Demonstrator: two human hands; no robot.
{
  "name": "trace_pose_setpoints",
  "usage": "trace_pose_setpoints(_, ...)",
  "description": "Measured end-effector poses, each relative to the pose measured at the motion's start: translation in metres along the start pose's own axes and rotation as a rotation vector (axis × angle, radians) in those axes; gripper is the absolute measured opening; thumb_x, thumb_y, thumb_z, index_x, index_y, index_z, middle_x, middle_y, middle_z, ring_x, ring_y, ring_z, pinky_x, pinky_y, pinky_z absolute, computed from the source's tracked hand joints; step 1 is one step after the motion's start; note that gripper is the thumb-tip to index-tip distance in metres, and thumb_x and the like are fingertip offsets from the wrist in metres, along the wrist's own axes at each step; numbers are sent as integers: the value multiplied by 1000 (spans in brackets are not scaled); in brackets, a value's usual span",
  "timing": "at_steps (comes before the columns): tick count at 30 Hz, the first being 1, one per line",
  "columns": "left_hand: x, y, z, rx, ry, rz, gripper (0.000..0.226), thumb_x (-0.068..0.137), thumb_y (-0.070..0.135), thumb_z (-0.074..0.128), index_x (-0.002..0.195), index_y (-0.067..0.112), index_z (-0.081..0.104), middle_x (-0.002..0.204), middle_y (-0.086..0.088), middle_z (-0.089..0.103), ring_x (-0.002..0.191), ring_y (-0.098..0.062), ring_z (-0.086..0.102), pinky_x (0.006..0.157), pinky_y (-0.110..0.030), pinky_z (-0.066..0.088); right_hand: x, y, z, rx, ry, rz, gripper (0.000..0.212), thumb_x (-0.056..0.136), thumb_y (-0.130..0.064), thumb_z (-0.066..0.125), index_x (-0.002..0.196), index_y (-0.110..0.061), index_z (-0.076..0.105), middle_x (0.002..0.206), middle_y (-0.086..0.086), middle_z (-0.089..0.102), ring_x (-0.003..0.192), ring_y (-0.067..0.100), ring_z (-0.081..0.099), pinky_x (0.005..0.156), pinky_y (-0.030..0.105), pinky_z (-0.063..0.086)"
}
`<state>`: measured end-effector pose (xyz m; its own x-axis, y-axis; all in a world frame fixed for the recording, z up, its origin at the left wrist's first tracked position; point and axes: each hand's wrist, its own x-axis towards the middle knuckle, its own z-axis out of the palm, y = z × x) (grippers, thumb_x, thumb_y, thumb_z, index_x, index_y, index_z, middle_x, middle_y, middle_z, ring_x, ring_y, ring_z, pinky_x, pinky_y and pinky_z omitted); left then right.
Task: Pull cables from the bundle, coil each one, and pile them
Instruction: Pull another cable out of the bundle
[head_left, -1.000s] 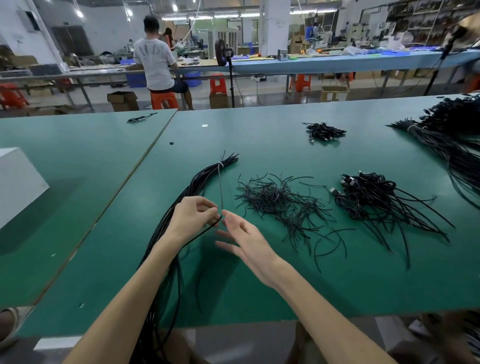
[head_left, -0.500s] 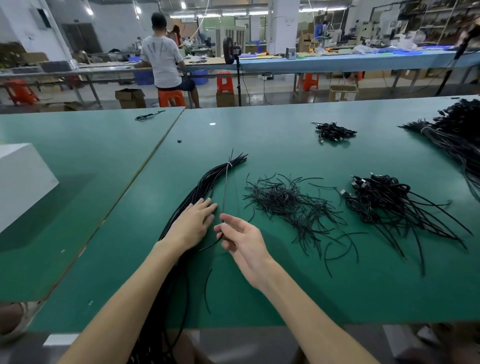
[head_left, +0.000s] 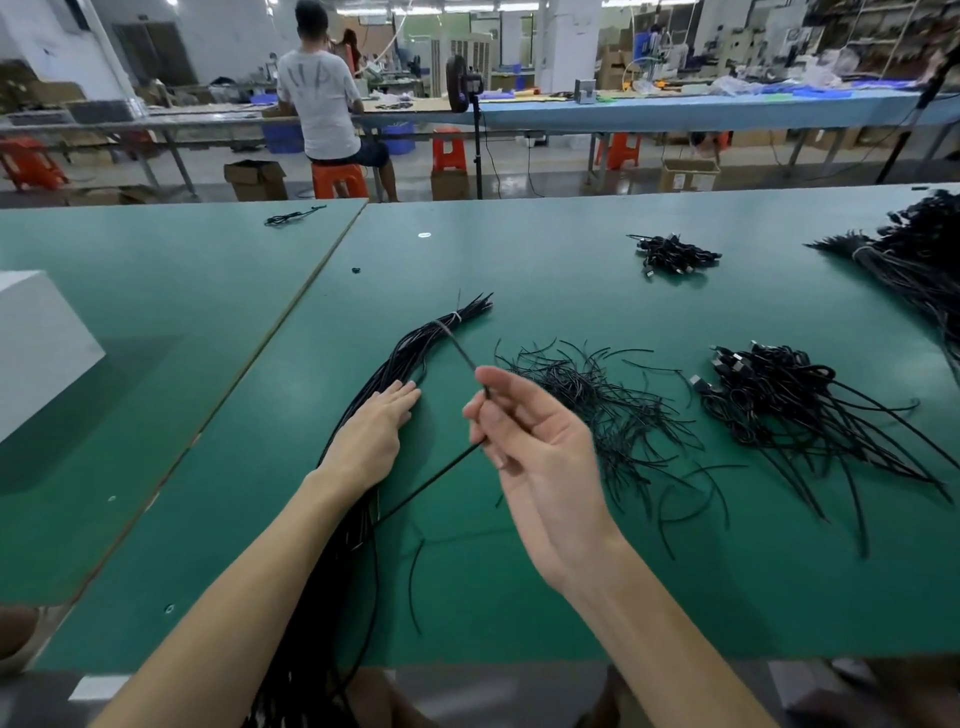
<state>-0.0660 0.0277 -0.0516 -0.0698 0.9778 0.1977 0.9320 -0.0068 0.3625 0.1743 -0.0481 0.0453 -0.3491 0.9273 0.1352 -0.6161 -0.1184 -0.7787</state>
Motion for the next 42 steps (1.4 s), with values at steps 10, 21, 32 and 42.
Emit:
trace_pose_setpoints(10, 2, -9, 2, -21, 25, 16, 51, 109, -3, 35, 156, 13, 41, 165, 5, 33, 155, -8, 19, 124, -19, 8, 2, -59, -13, 198, 74, -151, 31, 91, 3, 57, 117, -5, 72, 91, 7, 69, 76, 10, 61, 65, 15, 51)
trace_pose_setpoints(21, -1, 46, -6, -54, 62, 168, 31, 107, 32, 53, 112, 14, 78, 123, -1, 74, 123, -17, 63, 121, -39, 30, 38, -77, -64, 235, 220, -143, 28, 97, 3, 55, 123, -3, 65, 92, 5, 69, 79, 9, 61, 67, 14, 50)
trace_pose_setpoints(32, -25, 69, -68, -778, -1021, 355, 34, 111, 23, 45, 97, 4, 69, 95, -8, 70, 81, -20, 65, 83, -34, 51, 52, -90, -116, 352, 413, -238, 22, 97, 6, 54, 111, -7, 65, 90, 5, 68, 80, 11, 64, 70, 14, 50)
trace_pose_setpoints(42, -4, 83, -34, -1923, -266, -421, 24, 106, 29, 48, 93, 11, 58, 70, 5, 47, 46, -2, 37, 36, -14, 32, 35, -33, -121, -110, 357, -44, 28, 95, 8, 57, 120, -1, 66, 92, 7, 70, 80, 12, 63, 69, 22, 53)
